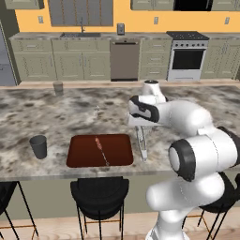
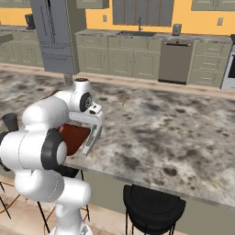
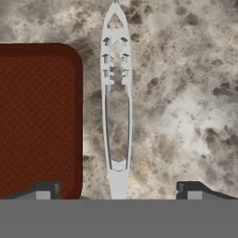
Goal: Take the tongs from the drawer on the left and place them on the dining counter next to the tray containing the kebab skewer.
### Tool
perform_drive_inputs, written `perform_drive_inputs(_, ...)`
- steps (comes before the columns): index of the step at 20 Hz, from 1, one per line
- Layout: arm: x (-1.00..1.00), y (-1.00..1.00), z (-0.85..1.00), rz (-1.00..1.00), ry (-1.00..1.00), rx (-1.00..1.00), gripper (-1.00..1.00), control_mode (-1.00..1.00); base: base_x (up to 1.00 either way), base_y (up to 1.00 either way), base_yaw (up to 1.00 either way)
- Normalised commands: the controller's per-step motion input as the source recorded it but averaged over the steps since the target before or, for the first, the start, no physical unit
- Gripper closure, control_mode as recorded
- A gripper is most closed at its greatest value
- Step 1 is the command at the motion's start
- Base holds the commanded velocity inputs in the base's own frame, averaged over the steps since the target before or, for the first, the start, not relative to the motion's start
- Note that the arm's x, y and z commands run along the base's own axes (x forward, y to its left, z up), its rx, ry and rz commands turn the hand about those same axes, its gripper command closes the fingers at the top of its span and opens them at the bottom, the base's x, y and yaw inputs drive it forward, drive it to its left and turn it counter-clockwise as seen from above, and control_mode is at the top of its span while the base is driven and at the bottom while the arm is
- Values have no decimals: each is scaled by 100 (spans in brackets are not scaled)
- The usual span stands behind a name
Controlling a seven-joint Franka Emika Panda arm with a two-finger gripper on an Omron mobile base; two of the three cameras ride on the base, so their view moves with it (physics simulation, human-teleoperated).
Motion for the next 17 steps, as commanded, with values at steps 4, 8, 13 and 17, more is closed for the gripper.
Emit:
perform_drive_inputs(4,-54,0,48,0,-34,0,-100,-100,0,0,0)
perform_drive_inputs(8,-71,-1,28,0,-30,0,-100,-100,0,0,0)
perform_drive_inputs(13,-64,-9,49,0,-23,0,-100,-100,0,0,0)
perform_drive_inputs(17,-47,-18,64,0,-10,0,-100,-100,0,0,0)
